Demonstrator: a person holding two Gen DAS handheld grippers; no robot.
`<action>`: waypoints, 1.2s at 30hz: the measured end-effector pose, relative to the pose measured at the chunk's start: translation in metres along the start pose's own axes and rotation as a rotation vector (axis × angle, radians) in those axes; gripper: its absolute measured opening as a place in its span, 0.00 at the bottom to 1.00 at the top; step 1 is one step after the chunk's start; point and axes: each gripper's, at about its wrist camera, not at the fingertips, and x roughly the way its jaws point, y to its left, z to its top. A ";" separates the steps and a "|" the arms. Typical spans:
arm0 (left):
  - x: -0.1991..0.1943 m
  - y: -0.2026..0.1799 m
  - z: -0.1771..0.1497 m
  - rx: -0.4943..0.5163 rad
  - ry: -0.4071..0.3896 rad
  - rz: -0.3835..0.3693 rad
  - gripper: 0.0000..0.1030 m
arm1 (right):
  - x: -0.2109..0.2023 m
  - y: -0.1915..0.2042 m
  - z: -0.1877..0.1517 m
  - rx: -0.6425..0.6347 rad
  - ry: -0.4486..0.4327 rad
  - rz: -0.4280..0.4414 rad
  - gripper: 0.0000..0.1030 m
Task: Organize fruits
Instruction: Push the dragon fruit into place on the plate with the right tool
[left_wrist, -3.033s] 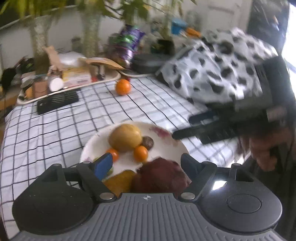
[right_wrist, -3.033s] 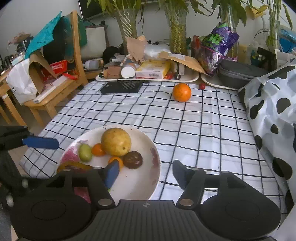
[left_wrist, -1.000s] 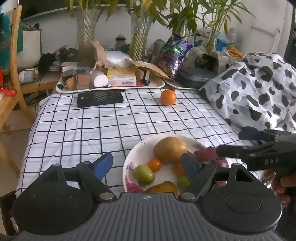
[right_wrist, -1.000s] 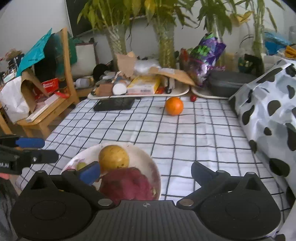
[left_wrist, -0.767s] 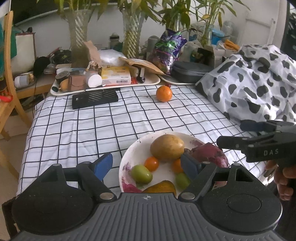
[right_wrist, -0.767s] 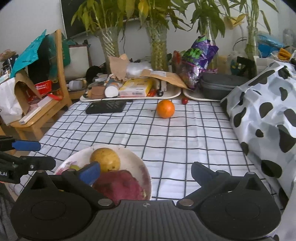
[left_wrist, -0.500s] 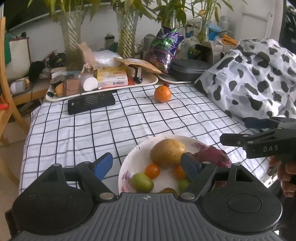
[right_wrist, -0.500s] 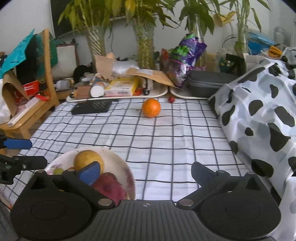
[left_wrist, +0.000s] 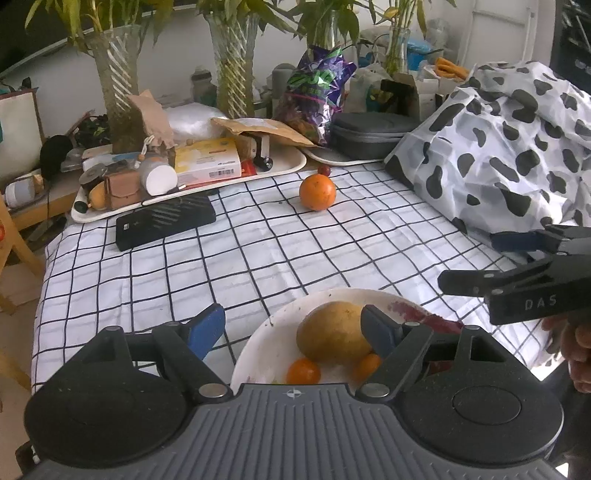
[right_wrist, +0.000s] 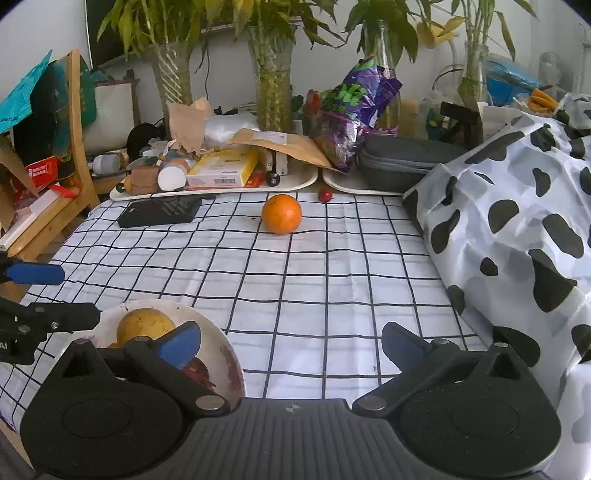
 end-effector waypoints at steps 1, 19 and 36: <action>0.000 0.000 0.000 0.002 0.000 0.001 0.77 | 0.000 0.000 0.000 -0.003 0.000 -0.002 1.00; -0.032 -0.023 -0.026 0.123 -0.050 0.099 0.77 | -0.027 0.020 -0.015 -0.090 -0.018 0.001 1.00; -0.063 -0.027 -0.055 -0.029 0.013 0.108 1.00 | -0.052 0.046 -0.048 -0.112 0.080 -0.061 1.00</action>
